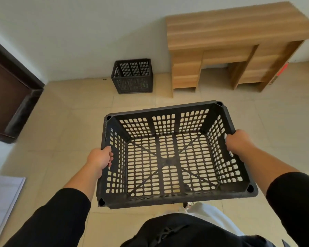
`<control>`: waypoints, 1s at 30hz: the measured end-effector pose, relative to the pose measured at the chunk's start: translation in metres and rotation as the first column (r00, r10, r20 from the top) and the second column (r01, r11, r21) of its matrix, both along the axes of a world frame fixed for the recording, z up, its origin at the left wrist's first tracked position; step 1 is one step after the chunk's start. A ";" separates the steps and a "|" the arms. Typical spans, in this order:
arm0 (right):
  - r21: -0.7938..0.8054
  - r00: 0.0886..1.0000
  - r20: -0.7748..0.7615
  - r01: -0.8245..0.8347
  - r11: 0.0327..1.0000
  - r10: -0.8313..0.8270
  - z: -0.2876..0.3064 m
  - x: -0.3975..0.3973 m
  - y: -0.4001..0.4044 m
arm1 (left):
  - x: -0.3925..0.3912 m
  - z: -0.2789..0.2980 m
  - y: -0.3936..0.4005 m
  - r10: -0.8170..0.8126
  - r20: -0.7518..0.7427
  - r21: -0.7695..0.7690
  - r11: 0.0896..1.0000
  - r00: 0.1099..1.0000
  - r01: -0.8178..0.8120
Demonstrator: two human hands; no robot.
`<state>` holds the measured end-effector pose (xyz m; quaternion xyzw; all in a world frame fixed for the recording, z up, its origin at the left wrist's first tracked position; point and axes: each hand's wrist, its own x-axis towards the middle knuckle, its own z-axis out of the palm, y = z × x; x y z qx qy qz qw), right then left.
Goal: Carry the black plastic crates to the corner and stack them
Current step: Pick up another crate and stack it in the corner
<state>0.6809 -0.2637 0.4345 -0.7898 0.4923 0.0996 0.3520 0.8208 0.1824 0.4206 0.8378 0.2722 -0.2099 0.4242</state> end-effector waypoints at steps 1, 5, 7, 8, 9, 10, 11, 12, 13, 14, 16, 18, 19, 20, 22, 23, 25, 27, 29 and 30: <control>0.003 1.000 0.008 -0.015 1.000 0.015 0.003 0.019 -0.004 | 0.010 0.003 -0.001 0.027 -0.003 0.002 1.000 1.000 -0.027; 0.015 0.997 0.026 -0.072 0.997 0.071 0.014 0.091 -0.012 | 0.046 0.012 0.000 0.107 0.010 -0.015 0.994 0.994 -0.107; 0.008 0.994 0.032 -0.101 0.995 0.101 0.017 0.128 -0.010 | 0.065 0.014 0.004 0.144 0.023 -0.028 0.989 0.989 -0.143; 0.004 0.993 0.030 -0.118 0.993 0.118 0.019 0.145 -0.007 | 0.075 0.014 0.007 0.164 0.030 -0.035 0.986 0.986 -0.163; 0.001 0.991 0.028 -0.134 0.991 0.133 0.020 0.161 -0.003 | 0.085 0.014 0.011 0.181 0.035 -0.040 0.983 0.983 -0.180; -0.004 0.989 0.026 -0.149 0.989 0.149 0.021 0.178 0.002 | 0.096 0.014 0.016 0.193 0.041 -0.040 0.981 0.980 -0.191; -0.006 0.986 0.022 -0.165 0.986 0.165 0.021 0.194 0.007 | 0.108 0.013 0.022 0.199 0.046 -0.041 0.979 0.979 -0.197; -0.009 0.983 0.014 -0.182 0.983 0.182 0.020 0.212 0.013 | 0.121 0.010 0.028 0.205 0.050 -0.042 0.978 0.978 -0.203; -0.013 0.980 0.005 -0.199 0.980 0.199 0.019 0.230 0.019 | 0.136 0.008 0.035 0.211 0.051 -0.045 0.977 0.976 -0.209; -0.016 0.976 -0.003 -0.216 0.976 0.216 0.018 0.248 0.026 | 0.151 0.005 0.042 0.214 0.045 -0.045 0.976 0.976 -0.212; -0.015 0.971 -0.018 -0.240 0.971 0.240 0.015 0.287 0.040 | 0.187 -0.001 0.057 0.211 0.038 -0.044 0.977 0.977 -0.209; -0.018 0.969 -0.026 -0.247 0.969 0.247 0.014 0.323 0.056 | 0.225 -0.005 0.074 0.206 0.038 -0.053 0.977 0.978 -0.204; -0.019 0.972 -0.025 -0.234 0.972 0.233 0.014 0.339 0.064 | 0.246 -0.006 0.082 0.198 0.030 -0.055 0.979 0.980 -0.196; -0.015 0.975 -0.024 -0.222 0.975 0.221 0.014 0.354 0.071 | 0.265 -0.005 0.091 0.192 0.025 -0.054 0.980 0.981 -0.190; 0.009 0.983 -0.006 -0.185 0.983 0.185 0.014 0.380 0.087 | 0.300 -0.001 0.108 0.165 0.027 -0.056 0.985 0.986 -0.164; 0.029 0.987 0.006 -0.160 0.987 0.160 0.013 0.393 0.093 | 0.318 -0.001 0.115 0.150 0.032 -0.055 0.987 0.988 -0.149; 0.072 0.994 0.020 -0.110 0.991 0.109 0.008 0.415 0.102 | 0.355 0.002 0.125 0.131 0.044 -0.041 0.991 0.990 -0.130; 0.086 0.997 0.022 -0.082 0.993 0.080 0.004 0.438 0.108 | 0.391 0.005 0.130 0.114 0.054 -0.031 0.993 0.992 -0.112; 0.091 0.998 0.018 -0.062 0.994 0.061 0.004 0.461 0.112 | 0.423 0.005 0.131 0.099 0.054 -0.031 0.995 0.994 -0.097; 0.097 0.999 0.017 -0.046 0.994 0.044 0.005 0.474 0.113 | 0.440 0.006 0.130 0.094 0.050 -0.031 0.995 0.994 -0.093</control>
